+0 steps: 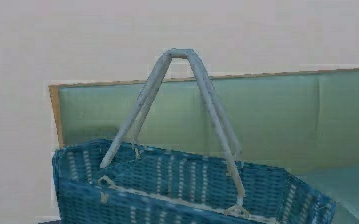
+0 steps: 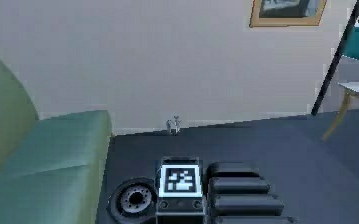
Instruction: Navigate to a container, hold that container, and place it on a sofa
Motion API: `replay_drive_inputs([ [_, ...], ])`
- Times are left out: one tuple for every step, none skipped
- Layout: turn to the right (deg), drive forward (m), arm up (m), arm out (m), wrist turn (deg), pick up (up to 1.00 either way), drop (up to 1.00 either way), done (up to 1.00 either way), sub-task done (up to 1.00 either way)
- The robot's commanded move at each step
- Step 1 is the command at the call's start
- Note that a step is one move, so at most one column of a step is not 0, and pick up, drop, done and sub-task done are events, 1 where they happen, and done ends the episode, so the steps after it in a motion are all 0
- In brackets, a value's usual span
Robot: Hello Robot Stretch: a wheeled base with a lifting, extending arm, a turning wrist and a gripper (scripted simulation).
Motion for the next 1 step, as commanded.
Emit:
replay_drive_inputs([
  [-45.0,0.00,0.00,0.00,0.0,0.00,0.00,0.00,0.00],
])
